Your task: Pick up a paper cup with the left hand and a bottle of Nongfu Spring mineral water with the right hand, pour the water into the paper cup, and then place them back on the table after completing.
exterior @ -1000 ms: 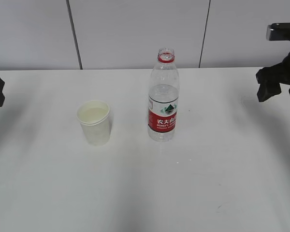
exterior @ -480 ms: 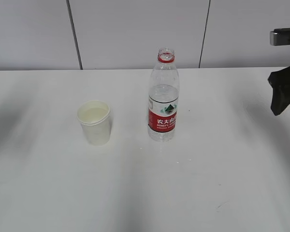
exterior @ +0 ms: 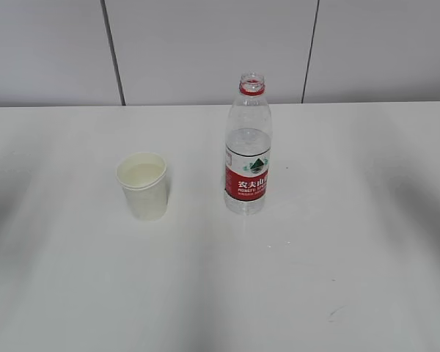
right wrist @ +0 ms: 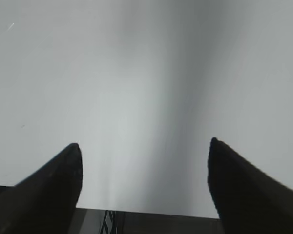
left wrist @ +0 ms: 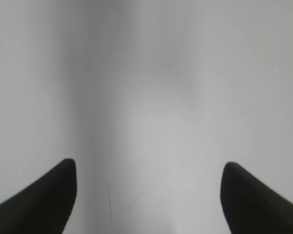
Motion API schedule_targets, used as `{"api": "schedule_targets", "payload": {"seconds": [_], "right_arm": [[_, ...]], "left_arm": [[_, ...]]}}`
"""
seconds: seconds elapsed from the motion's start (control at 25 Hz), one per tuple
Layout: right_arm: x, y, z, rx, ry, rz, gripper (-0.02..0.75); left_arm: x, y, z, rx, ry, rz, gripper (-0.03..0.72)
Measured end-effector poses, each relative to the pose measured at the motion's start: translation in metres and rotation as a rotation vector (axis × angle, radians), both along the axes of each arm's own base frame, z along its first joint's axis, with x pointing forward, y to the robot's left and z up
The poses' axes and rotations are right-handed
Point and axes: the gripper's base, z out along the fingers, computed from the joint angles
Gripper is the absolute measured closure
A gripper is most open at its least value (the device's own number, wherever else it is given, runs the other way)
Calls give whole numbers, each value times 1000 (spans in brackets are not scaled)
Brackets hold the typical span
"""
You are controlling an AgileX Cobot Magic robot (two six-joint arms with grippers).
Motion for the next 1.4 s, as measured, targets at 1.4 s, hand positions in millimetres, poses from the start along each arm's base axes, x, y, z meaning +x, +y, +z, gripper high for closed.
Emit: {"api": "schedule_targets", "payload": {"seconds": [1.4], "right_arm": [[-214, 11, -10, 36, -317, 3, 150]], "left_arm": [[-162, -3, -10, -65, -304, 4, 172]]}}
